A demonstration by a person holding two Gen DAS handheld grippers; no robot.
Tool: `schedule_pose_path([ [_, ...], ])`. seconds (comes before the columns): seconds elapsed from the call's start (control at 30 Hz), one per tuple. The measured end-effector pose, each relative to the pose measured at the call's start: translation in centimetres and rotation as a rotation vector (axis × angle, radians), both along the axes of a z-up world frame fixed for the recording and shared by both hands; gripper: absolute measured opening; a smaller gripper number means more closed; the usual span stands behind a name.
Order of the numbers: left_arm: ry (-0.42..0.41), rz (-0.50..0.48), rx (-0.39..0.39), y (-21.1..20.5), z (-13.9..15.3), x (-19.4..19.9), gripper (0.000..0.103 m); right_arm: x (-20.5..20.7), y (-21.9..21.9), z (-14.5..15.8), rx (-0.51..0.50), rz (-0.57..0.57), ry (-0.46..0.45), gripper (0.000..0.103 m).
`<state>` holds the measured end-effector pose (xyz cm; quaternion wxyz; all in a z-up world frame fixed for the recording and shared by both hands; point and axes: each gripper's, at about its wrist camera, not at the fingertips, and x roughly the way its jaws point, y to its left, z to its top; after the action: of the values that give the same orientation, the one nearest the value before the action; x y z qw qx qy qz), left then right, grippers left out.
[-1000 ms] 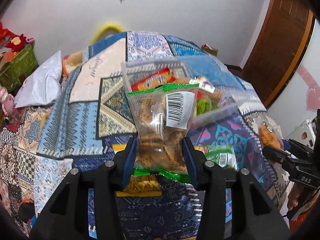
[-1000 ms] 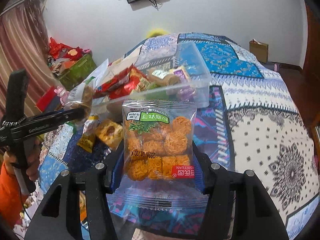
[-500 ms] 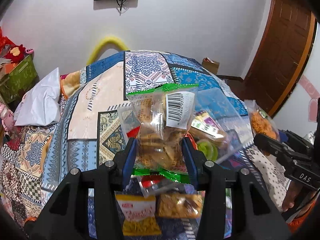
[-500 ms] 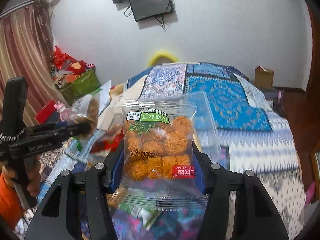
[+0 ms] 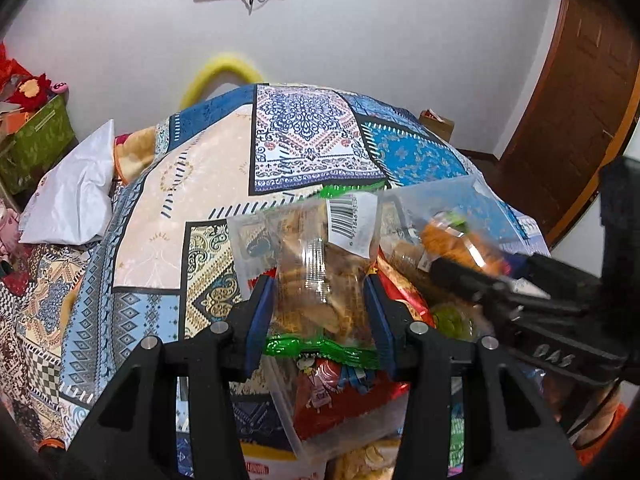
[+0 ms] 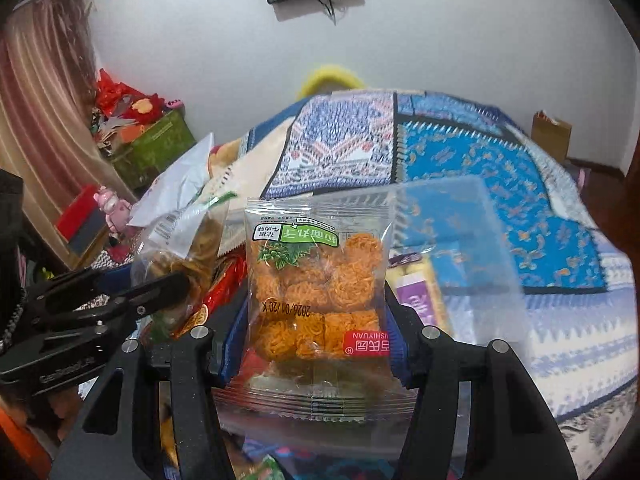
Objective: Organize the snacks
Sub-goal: 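Lower both bags into the clear box and open both tools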
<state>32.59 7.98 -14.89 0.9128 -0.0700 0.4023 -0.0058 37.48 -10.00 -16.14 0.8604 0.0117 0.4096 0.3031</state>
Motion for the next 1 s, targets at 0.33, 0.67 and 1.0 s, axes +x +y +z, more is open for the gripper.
schedule_pose_path([
  [0.33,0.01,-0.011,0.027,-0.7,0.7,0.4,0.05,-1.0,1.3,-0.4,-0.088,0.036,-0.032,0.077],
  [0.67,-0.008,-0.024,-0.023,-0.4,3.3,-2.4,0.054,-3.1,-1.2,2.1,-0.074,0.009,-0.069,0.078],
  [1.0,0.027,-0.026,0.06,-0.6,3.9,-7.5,0.058,-7.9,-4.2,3.0,-0.102,0.002,-0.085,0.078],
])
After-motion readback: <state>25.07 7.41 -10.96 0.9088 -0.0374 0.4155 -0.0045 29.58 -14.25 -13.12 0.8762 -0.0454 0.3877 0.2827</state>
